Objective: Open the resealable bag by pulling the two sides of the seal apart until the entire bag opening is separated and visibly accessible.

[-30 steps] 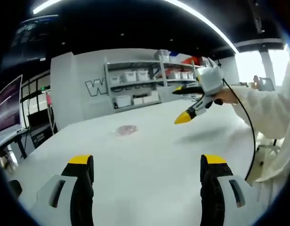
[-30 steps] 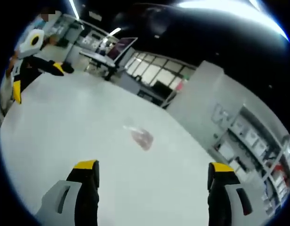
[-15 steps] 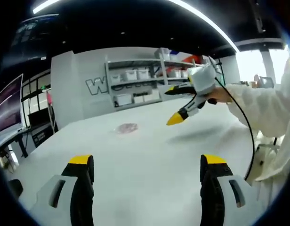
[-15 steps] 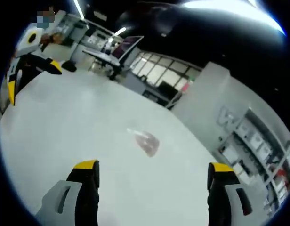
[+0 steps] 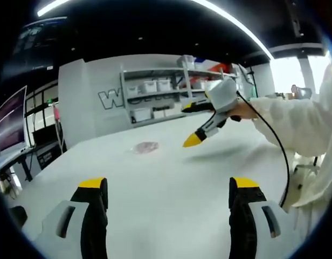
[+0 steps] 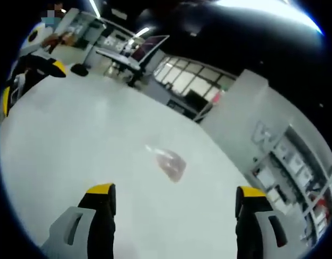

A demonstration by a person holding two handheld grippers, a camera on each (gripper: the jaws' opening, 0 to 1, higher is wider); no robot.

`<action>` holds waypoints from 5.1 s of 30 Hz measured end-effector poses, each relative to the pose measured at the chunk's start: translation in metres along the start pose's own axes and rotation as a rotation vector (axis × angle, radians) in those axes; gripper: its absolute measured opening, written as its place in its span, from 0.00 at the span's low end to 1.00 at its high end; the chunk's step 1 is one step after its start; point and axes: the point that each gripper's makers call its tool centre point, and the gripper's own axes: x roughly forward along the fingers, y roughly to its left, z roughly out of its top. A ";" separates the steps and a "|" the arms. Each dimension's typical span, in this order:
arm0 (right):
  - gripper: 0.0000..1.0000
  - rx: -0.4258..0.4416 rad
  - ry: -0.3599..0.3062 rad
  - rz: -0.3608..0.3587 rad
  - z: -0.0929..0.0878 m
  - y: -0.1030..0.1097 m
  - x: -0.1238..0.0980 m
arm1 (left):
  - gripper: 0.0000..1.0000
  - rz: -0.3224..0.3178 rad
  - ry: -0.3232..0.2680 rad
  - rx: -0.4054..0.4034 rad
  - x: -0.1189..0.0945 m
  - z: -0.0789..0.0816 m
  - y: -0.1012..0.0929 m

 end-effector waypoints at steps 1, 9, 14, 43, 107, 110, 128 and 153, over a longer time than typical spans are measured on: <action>0.92 -0.002 0.005 0.003 -0.001 0.001 0.002 | 0.92 0.002 0.000 -0.001 0.000 0.000 0.000; 0.90 -0.015 -0.001 0.025 0.004 0.007 0.015 | 0.92 0.005 0.011 0.000 -0.002 -0.003 0.001; 0.89 -0.020 -0.001 0.030 0.005 0.007 0.021 | 0.92 0.005 0.010 0.002 -0.002 -0.002 0.001; 0.80 -0.049 -0.014 0.027 0.023 0.019 0.067 | 0.90 0.005 0.013 -0.001 -0.007 -0.004 0.003; 0.73 -0.106 0.027 0.041 0.037 0.035 0.101 | 0.91 0.021 0.001 -0.017 -0.022 -0.008 0.006; 0.73 -0.108 0.025 0.041 0.039 0.035 0.103 | 0.91 0.021 0.000 -0.019 -0.021 -0.007 0.006; 0.68 -0.140 0.034 0.040 0.044 0.038 0.122 | 0.91 0.025 0.006 -0.015 -0.020 -0.007 0.013; 0.50 -0.101 0.021 0.040 0.037 0.039 0.135 | 0.91 0.042 0.022 -0.008 -0.024 -0.012 0.020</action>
